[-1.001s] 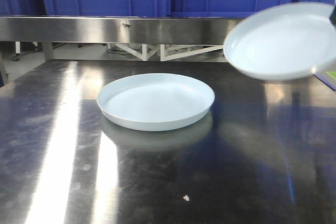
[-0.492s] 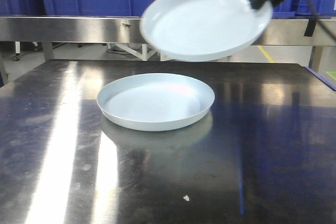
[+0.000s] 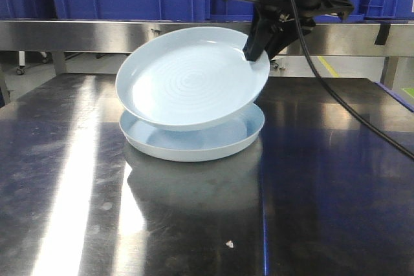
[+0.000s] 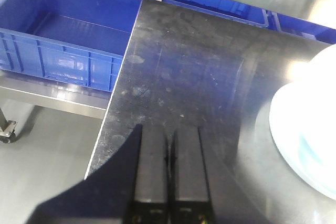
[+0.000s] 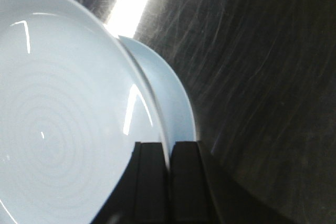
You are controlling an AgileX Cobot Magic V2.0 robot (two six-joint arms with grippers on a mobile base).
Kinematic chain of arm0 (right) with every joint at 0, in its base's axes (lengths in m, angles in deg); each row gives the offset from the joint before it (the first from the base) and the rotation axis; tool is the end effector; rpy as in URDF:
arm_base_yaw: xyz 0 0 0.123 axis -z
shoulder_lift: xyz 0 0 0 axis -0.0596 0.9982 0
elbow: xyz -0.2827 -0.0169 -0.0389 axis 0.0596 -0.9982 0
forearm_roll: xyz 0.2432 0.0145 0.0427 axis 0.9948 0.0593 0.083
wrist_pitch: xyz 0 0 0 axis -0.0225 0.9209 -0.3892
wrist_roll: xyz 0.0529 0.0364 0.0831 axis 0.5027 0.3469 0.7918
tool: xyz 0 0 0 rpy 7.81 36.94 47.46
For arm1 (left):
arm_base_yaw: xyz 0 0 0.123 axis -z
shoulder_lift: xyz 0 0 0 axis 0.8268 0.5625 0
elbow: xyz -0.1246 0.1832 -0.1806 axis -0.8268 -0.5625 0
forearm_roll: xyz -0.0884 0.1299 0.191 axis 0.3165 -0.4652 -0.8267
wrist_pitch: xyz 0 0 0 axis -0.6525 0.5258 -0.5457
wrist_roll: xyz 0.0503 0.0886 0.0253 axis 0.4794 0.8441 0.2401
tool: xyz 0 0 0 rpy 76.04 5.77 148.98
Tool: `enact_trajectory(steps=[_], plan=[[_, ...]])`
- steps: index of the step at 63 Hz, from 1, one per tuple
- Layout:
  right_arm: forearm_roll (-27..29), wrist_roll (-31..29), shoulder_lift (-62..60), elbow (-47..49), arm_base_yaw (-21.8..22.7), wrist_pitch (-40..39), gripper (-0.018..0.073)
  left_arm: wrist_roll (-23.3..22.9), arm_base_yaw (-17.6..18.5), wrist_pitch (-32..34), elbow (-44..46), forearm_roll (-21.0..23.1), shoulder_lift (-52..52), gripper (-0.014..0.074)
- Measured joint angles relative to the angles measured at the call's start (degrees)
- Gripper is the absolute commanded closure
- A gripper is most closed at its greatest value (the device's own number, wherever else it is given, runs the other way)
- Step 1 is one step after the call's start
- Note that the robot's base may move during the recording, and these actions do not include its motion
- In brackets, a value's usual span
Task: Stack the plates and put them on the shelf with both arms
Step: 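Lift the plate with the right gripper and lower it onto the centre plate, then open the right gripper and regrasp the rim of the stacked plates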
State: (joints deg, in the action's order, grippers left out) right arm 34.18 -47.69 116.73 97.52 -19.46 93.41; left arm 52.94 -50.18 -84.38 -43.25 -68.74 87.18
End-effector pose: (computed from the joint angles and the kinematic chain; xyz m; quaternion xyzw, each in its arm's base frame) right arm 0.3627 0.1670 0.2700 -0.1186 0.9399 0.1472 0.2845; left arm 0.1487 -0.0191 0.2843 -0.0620 0.8479 -0.1145 0.5138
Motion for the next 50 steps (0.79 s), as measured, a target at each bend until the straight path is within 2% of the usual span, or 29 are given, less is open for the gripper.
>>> enact_trajectory(steps=[7,11,23,27,50], plan=[[0.0,0.0,0.69,0.0,0.0,-0.16,0.0505,0.0,0.0,0.0,0.0,0.0,0.0,0.0494],[0.0,0.0,1.06,0.0,0.0,-0.41,0.0468,0.0,0.0,0.0,0.0,0.0,0.0,0.0494],[0.0,-1.09,1.23,0.11,0.0,-1.23,0.0153,0.0,0.0,0.0,0.0,0.0,0.0,0.0494],[0.0,-1.23,1.23,0.11,0.0,-1.39,0.0088,0.0,0.0,0.0,0.0,0.0,0.0,0.0494],[0.0,-1.38,1.23,0.13,0.0,-1.47,0.0072,0.1,0.0,0.0,0.0,0.0,0.0,0.0494]])
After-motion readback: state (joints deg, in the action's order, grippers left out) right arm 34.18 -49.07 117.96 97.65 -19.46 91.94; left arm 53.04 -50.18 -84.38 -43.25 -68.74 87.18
